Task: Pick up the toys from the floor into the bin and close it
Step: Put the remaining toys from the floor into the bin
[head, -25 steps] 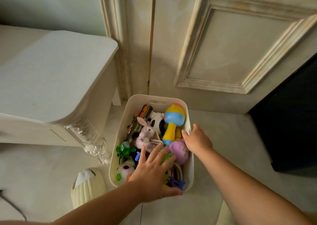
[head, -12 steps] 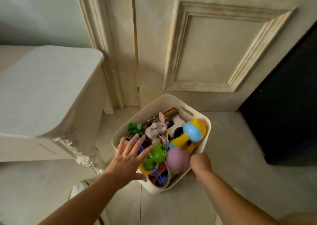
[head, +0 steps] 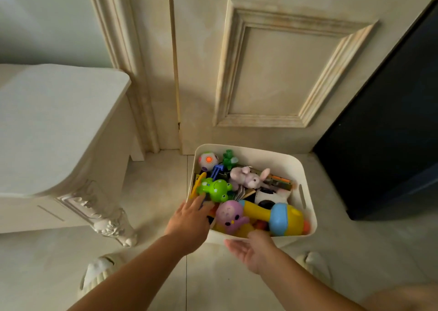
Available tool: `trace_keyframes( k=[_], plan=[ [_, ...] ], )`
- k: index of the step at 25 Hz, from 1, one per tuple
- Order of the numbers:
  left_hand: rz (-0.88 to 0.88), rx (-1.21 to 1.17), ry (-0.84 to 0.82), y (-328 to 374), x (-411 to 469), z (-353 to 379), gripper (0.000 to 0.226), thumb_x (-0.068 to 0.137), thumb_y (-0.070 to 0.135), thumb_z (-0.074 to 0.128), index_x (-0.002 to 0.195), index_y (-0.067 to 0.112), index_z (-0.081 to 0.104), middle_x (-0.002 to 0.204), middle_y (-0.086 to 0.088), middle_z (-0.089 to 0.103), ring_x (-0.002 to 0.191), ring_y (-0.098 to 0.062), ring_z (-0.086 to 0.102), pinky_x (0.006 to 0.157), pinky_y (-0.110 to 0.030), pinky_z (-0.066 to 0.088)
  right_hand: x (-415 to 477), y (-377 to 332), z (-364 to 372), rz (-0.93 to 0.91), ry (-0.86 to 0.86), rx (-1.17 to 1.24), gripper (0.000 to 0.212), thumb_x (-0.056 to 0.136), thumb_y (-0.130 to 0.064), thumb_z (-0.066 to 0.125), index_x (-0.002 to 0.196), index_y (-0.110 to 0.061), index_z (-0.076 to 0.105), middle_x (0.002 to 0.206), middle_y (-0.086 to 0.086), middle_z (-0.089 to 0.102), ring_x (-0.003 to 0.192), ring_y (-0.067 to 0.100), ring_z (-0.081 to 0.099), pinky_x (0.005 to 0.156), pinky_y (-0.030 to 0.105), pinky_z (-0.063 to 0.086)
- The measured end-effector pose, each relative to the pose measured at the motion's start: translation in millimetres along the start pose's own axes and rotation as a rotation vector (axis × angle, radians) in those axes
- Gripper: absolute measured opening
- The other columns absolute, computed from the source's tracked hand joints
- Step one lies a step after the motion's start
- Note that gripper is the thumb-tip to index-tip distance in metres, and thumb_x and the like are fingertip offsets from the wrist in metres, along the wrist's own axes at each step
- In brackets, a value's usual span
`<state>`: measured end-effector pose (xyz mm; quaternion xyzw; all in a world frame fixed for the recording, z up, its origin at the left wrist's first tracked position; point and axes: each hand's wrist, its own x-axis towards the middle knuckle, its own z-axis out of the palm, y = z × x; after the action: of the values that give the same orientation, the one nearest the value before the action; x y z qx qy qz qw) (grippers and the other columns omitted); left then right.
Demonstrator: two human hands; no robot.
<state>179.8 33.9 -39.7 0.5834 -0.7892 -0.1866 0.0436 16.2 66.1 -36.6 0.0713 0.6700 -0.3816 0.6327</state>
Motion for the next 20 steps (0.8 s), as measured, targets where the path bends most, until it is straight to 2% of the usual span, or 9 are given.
trace_keyframes(
  k=[2,4,5,7,9,10,13,18,20],
  plan=[
    [-0.084,0.098,-0.03,1.5,0.1,-1.6,0.053,0.09,0.026,0.041,0.141,0.034,0.035,0.152,0.005,0.026,0.133,-0.022,0.039,0.116,-0.042,0.024,-9.5,-2.8,-5.7,0.099,-0.079,-0.197,0.044,0.103,-0.032,0.034,0.133,0.0,0.04,0.102,0.029,0.063,0.072,0.038,0.066,0.04,0.036,0.055],
    [-0.144,0.164,-0.044,3.7,2.4,-4.3,0.061,0.087,0.028,0.045,0.146,0.031,0.027,0.151,0.003,0.024,0.14,-0.021,0.03,0.118,-0.055,0.012,-23.3,-12.6,-8.4,0.177,-0.257,-0.52,0.056,0.101,-0.045,0.028,0.121,0.001,0.053,0.086,0.023,0.07,0.068,0.033,0.071,0.049,0.031,0.056],
    [-0.149,0.191,-0.037,4.6,4.3,-6.6,0.067,0.086,0.029,0.048,0.148,0.029,0.022,0.153,0.0,0.02,0.145,-0.022,0.021,0.118,-0.059,0.005,-31.2,-19.9,-6.6,0.112,-0.296,-0.643,0.053,0.101,-0.044,0.029,0.109,-0.001,0.06,0.078,0.018,0.072,0.064,0.029,0.071,0.05,0.027,0.055],
    [-0.085,0.185,0.003,7.7,13.4,-10.3,0.081,0.082,0.032,0.057,0.151,0.026,0.015,0.158,-0.005,0.011,0.149,-0.026,0.003,0.119,-0.054,-0.002,-28.3,-38.2,-0.8,-0.298,-0.168,-0.829,0.037,0.099,-0.032,0.039,0.094,-0.007,0.065,0.068,0.009,0.068,0.058,0.023,0.066,0.051,0.026,0.051],
    [0.0,0.046,-0.013,16.5,24.4,-13.9,0.081,0.083,0.036,0.06,0.151,0.029,0.016,0.161,-0.004,0.004,0.15,-0.025,-0.004,0.121,-0.044,0.001,-10.8,-56.9,-0.3,-0.839,0.079,-1.168,0.022,0.094,-0.024,0.048,0.101,-0.012,0.066,0.089,0.008,0.066,0.083,0.024,0.063,0.072,0.036,0.052],
    [0.025,-0.022,-0.04,21.0,29.3,-13.0,0.075,0.085,0.039,0.057,0.15,0.033,0.019,0.162,-0.001,0.003,0.15,-0.023,-0.005,0.121,-0.043,0.001,-0.4,-63.0,-3.1,-0.972,0.103,-1.427,0.026,0.091,-0.023,0.052,0.114,-0.018,0.063,0.106,0.008,0.063,0.1,0.026,0.057,0.085,0.038,0.049],
    [0.062,-0.056,-0.124,23.3,38.5,-0.6,0.061,0.083,0.06,0.046,0.142,0.05,0.032,0.162,0.009,-0.004,0.149,-0.018,-0.015,0.118,-0.056,-0.005,29.1,-65.9,-14.1,-0.937,0.115,-1.974,0.052,0.088,-0.027,0.053,0.139,-0.03,0.04,0.131,0.004,0.054,0.12,0.029,0.045,0.101,0.038,0.036],
    [0.084,0.063,-0.127,15.3,36.2,16.4,0.079,0.064,0.091,0.035,0.137,0.062,0.027,0.161,0.012,-0.015,0.146,-0.021,-0.024,0.115,-0.064,-0.004,40.8,-81.3,-15.4,-1.103,0.403,-1.718,0.052,0.09,-0.04,0.056,0.138,-0.027,0.04,0.124,0.002,0.063,0.115,0.028,0.057,0.095,0.04,0.038],
    [0.044,0.024,-0.176,20.7,33.9,18.9,0.08,0.063,0.09,0.04,0.136,0.061,0.029,0.159,0.014,-0.02,0.144,-0.022,-0.029,0.112,-0.069,-0.001,42.1,-85.5,-19.3,-1.112,0.37,-1.699,0.058,0.091,-0.046,0.053,0.142,-0.026,0.035,0.127,0.002,0.061,0.117,0.027,0.056,0.096,0.042,0.038]
  ],
)
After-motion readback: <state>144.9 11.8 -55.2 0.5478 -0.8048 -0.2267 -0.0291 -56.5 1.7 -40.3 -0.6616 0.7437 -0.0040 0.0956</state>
